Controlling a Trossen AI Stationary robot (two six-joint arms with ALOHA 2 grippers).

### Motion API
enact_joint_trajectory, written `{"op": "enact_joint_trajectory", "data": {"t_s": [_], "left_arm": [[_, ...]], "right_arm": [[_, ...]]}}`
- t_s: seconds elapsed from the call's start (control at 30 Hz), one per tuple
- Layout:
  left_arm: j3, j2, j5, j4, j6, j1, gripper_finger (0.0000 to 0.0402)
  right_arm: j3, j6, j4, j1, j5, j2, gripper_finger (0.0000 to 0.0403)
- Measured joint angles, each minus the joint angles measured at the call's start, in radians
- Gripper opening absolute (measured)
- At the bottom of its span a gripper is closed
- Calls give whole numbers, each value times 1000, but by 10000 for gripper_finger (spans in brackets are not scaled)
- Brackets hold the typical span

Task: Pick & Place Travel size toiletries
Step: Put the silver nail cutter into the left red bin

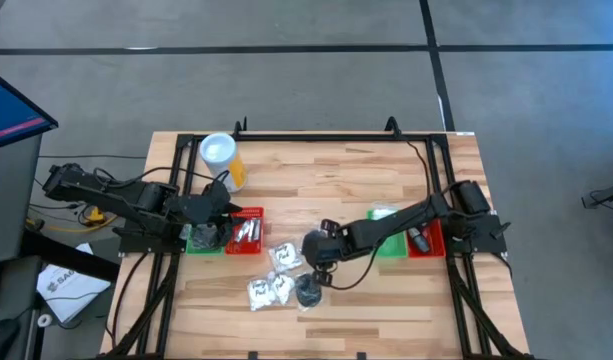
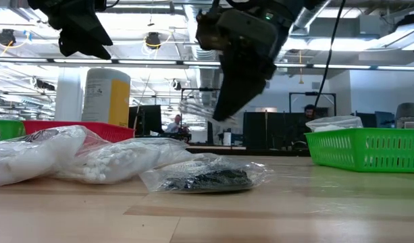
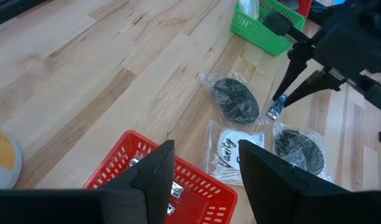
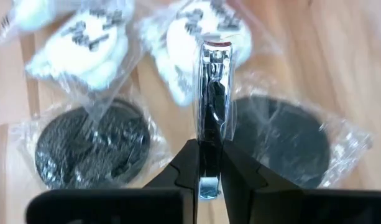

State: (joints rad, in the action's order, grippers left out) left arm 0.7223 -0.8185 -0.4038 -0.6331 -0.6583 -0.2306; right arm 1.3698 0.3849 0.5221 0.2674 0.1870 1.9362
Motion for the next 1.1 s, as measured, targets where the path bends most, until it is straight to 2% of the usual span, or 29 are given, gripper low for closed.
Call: {"op": "enact_joint_trajectory", "data": {"t_s": [1.1], "left_arm": [[0, 0, 0, 14, 8, 0, 170]], "right_arm": [[265, -301, 156, -155, 2, -7, 32]]}}
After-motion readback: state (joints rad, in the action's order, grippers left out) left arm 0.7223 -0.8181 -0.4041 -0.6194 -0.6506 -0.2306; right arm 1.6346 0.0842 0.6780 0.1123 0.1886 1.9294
